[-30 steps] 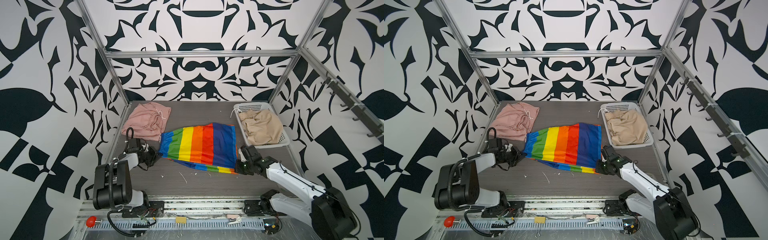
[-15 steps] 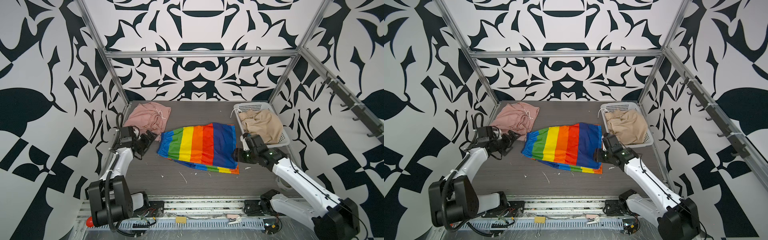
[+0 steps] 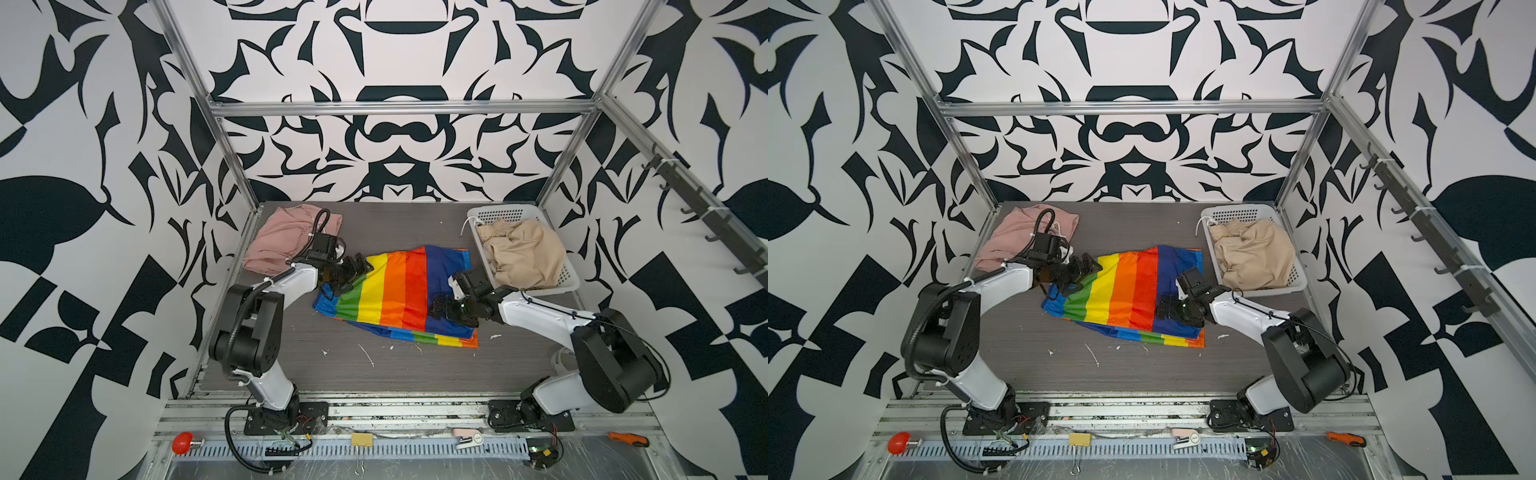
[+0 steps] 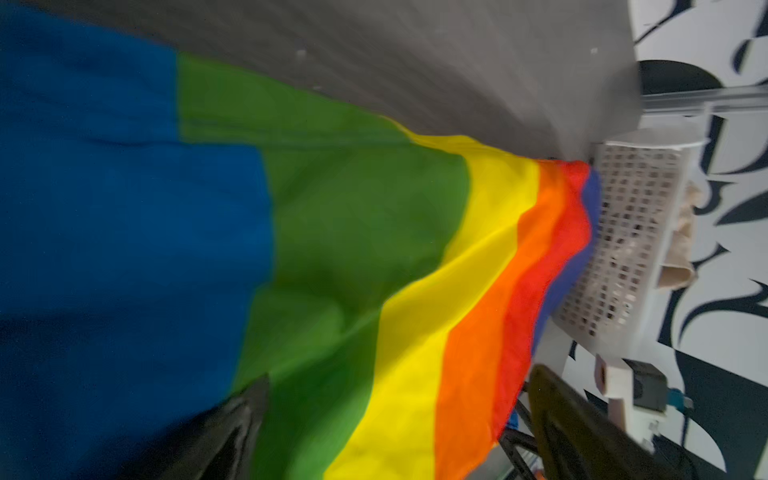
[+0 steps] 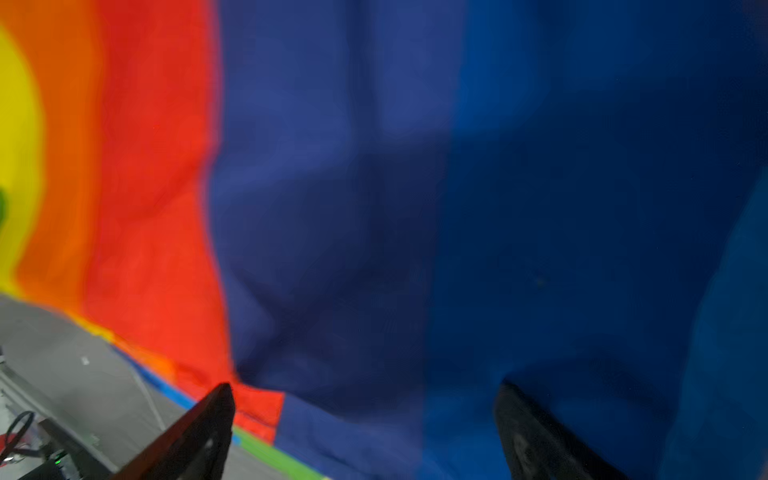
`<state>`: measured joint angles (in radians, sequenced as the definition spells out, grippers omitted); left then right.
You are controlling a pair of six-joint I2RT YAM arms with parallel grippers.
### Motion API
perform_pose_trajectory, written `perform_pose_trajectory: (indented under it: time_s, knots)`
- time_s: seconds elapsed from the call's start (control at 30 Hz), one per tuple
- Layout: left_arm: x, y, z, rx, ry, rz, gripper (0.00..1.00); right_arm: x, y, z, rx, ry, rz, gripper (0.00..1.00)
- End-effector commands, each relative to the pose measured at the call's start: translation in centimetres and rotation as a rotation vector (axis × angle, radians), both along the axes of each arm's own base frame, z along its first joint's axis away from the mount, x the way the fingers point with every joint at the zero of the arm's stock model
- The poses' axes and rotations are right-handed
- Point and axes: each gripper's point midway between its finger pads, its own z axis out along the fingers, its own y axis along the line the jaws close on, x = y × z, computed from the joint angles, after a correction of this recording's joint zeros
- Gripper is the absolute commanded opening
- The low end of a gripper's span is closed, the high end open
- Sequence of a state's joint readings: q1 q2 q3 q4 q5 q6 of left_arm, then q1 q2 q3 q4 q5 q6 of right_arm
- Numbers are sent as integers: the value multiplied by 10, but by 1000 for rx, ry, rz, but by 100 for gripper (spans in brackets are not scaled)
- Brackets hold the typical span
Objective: Fold and stack the shorts
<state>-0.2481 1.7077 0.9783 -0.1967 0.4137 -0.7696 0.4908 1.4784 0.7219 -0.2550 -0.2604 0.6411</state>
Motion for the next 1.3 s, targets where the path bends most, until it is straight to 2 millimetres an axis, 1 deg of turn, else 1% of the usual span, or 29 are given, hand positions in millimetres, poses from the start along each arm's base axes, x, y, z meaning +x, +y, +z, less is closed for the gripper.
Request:
perform_pose_trajectory:
  time_s: [0.0,0.1,0.17,0.27,0.3,0.33,0.37,0.4,0.43,0.5,0.53,0.57,0.6,0.67,0.73,0.77,0.83,1.03,1.17,1.27]
  knots:
    - [1,25,-21,17,39,58,99,8,-12,-6,-25,-25,-18,100]
    - [-7,31,-30,21,50,71,99,9,-32,-19,-30,8,-54,99]
    - [-16,25,-33,10,68,62,99,14,-45,-25,-33,29,-74,100]
    - [-36,4,-35,-24,99,23,99,28,-56,-28,-45,40,-81,100]
    - [-40,-3,-30,-44,99,6,99,33,-58,-27,-59,39,-74,100]
    - [-40,-7,-19,-63,79,-9,99,39,-60,-25,-85,35,-63,99]
    - [-39,-7,-7,-59,58,-22,99,43,-61,-23,-105,32,-54,99]
    - [-35,3,12,1,9,-35,99,49,-63,-19,-128,28,-44,99]
    - [-28,20,32,112,-58,-40,99,54,-65,-14,-151,23,-37,99]
    - [-21,54,63,323,-168,-45,99,63,-68,-4,-182,-2,-26,100]
    - [-21,72,73,397,-194,-26,99,67,-70,3,-198,-17,-22,99]
    - [-23,84,76,426,-198,-9,99,69,-72,8,-216,-27,-20,99]
    - [-27,97,74,430,-186,18,99,72,-71,15,-219,-44,-16,100]
    - [-37,112,57,391,-127,64,99,76,-70,23,-214,-69,-14,100]
    - [-50,121,36,334,-50,86,99,77,-67,27,-201,-77,-7,99]
    - [-54,123,29,321,-26,92,99,76,-65,27,-195,-78,-2,100]
    - [-59,121,16,284,20,83,100,75,-62,27,-187,-76,9,99]
    - [-60,111,-12,236,123,33,91,64,-62,21,-180,-71,33,100]
    - [-61,98,-24,171,165,3,88,57,-61,17,-164,-73,35,99]
    - [-64,90,-35,179,221,-45,86,52,-60,15,-146,-69,33,99]
